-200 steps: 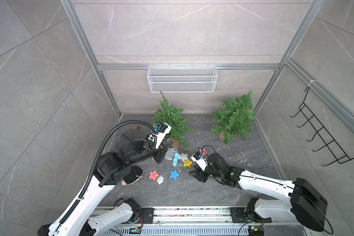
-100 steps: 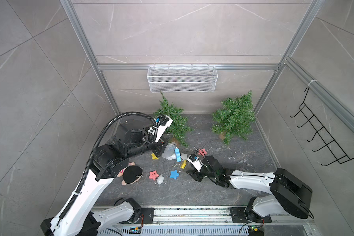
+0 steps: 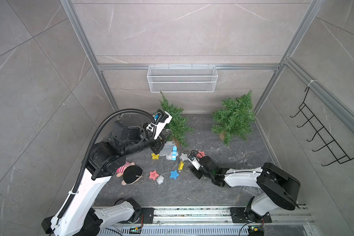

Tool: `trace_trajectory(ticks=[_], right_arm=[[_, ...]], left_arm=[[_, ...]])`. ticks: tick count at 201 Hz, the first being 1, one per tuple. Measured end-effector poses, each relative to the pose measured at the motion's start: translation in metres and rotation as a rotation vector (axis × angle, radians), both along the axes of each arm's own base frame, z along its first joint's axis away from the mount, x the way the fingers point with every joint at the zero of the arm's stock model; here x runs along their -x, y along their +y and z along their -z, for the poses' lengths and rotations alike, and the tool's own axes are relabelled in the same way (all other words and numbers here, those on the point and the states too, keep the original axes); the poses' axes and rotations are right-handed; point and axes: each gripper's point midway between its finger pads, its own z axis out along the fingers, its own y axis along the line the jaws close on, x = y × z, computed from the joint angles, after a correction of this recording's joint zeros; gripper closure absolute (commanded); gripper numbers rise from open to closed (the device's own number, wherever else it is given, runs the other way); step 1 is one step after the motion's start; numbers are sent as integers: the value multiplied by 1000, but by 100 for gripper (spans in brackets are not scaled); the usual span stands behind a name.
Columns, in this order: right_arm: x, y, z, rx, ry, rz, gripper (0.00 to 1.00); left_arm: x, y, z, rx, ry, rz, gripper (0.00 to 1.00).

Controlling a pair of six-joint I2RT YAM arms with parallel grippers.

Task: Wrap string light around the christmas tree
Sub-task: Pick up the light string from the center of the board.

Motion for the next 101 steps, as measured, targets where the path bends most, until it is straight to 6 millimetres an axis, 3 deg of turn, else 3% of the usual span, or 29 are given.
trace_trajectory(ticks=[39, 71, 82, 92, 101], right_arm=[[-18, 10, -14, 6, -89, 5, 45], [-26, 35, -14, 10, -107, -72, 53], [-27, 42, -12, 8, -103, -99, 64], [-26, 44, -9, 7, -97, -113, 85], [-25, 45, -7, 7, -95, -123, 95]], left_arm=[[1, 1, 2, -8, 6, -3, 100], [1, 6, 3, -11, -2, -22, 100], [1, 8, 3, -13, -5, -30, 100], [0, 10, 3, -13, -11, -41, 100], [0, 13, 4, -17, -13, -52, 100]])
